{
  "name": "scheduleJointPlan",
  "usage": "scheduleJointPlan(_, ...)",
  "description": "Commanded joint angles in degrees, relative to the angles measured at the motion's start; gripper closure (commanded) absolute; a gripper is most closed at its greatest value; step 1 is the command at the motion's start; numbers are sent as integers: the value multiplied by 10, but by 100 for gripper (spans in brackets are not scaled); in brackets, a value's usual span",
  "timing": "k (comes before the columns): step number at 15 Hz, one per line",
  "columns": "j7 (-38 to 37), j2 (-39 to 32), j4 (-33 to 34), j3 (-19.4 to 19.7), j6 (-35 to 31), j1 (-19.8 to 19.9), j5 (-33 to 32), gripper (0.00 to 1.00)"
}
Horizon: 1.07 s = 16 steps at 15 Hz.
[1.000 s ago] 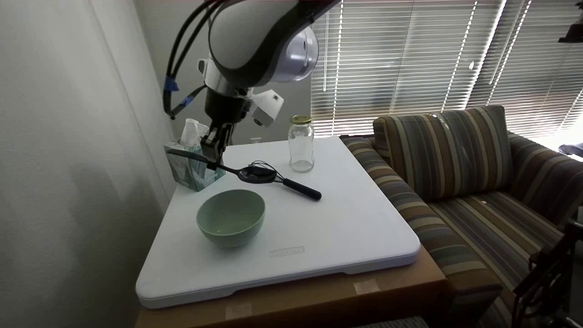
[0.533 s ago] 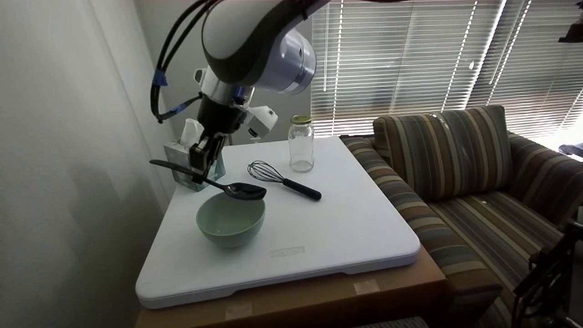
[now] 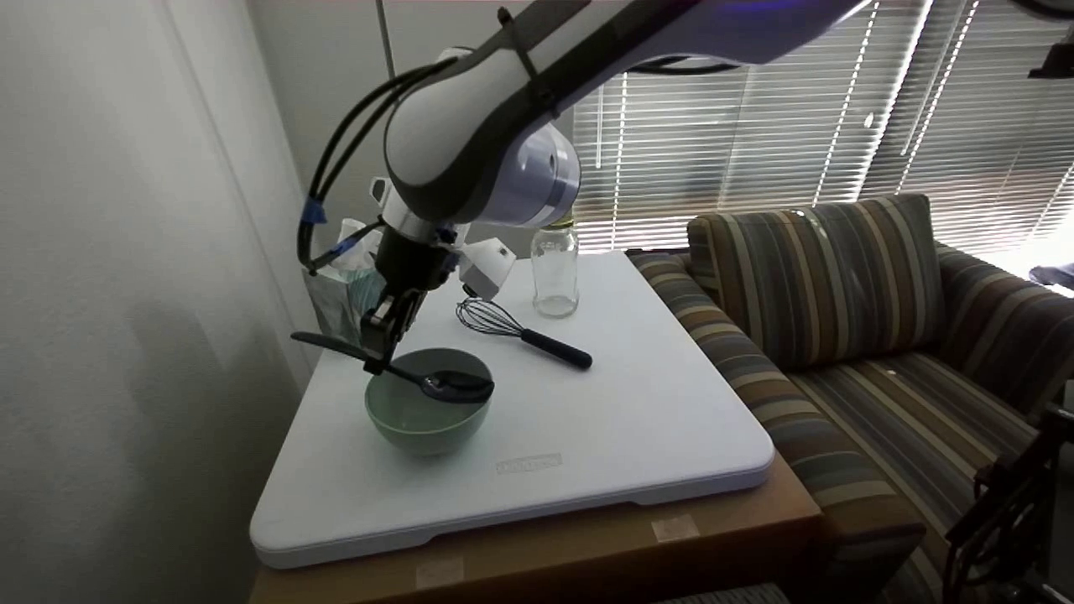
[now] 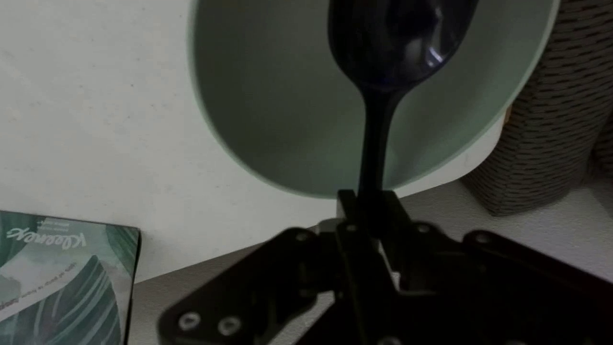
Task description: Put the spoon in the bowl
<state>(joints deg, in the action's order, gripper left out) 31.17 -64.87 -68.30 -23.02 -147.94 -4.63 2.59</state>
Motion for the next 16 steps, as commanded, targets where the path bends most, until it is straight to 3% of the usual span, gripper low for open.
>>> scheduleJointPlan(1,21,-38,42,-17,-38,-1,7,96)
scheduleJointPlan(7,40,-58,55,-43,-63,7,3,96)
scheduleJointPlan(16,40,-62,40,-37,-102,18,-1,96)
